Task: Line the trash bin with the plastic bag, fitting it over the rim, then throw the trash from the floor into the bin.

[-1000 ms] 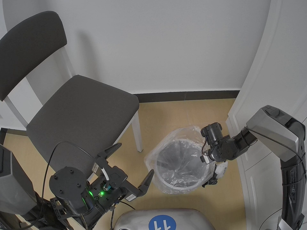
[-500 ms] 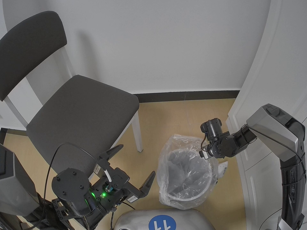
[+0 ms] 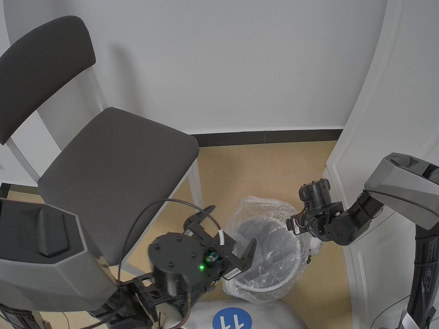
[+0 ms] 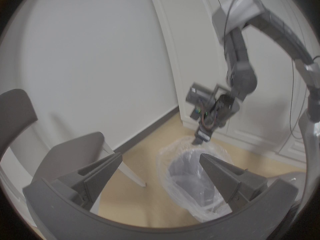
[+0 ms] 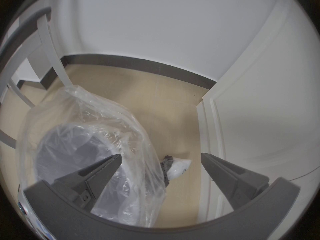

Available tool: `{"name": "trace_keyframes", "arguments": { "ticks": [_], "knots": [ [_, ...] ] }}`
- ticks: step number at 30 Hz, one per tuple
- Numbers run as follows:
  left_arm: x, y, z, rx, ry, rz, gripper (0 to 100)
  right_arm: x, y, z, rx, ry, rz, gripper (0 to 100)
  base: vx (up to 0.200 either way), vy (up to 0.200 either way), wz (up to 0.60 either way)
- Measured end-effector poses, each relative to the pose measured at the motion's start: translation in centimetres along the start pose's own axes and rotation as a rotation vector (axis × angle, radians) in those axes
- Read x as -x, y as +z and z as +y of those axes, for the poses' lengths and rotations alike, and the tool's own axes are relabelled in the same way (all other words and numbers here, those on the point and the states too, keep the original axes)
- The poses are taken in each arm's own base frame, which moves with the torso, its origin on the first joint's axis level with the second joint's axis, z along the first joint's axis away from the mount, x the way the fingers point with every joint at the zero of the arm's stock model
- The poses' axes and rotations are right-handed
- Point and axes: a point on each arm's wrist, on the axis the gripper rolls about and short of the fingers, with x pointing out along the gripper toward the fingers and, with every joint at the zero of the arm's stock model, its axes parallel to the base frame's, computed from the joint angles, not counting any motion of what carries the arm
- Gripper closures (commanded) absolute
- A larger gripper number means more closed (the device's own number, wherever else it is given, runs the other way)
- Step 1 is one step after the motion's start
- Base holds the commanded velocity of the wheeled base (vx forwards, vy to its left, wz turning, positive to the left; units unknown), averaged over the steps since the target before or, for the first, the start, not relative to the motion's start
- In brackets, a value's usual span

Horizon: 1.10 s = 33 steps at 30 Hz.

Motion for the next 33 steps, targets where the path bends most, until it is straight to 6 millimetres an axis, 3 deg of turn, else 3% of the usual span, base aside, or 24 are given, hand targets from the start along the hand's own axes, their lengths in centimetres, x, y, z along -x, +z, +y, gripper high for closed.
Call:
{"name": "trace_keyframes", "arguments": {
  "ticks": [8,15,23,33],
  "knots": [
    [-4.9,-0.6,-1.9,-0.054,-0.065,0.237,0,0.5,-1.0,-1.2,-0.062,0.058,-0.045,0,0.000,0.000,0.00],
    [-9.7,-0.1,-1.3,0.014,0.014,0.369,0,0.3,-1.5,-2.6,-0.085,0.114,-0.012,0,0.000,0.000,0.00],
    [-14.5,-3.9,0.1,0.056,0.120,0.461,0,-0.6,-2.1,-3.7,-0.108,0.152,0.019,0,0.000,0.000,0.00],
    [-17.0,-7.4,1.3,0.052,0.162,0.546,0,-1.8,-3.1,-4.0,-0.105,0.144,0.051,0,0.000,0.000,0.00]
  ]
}}
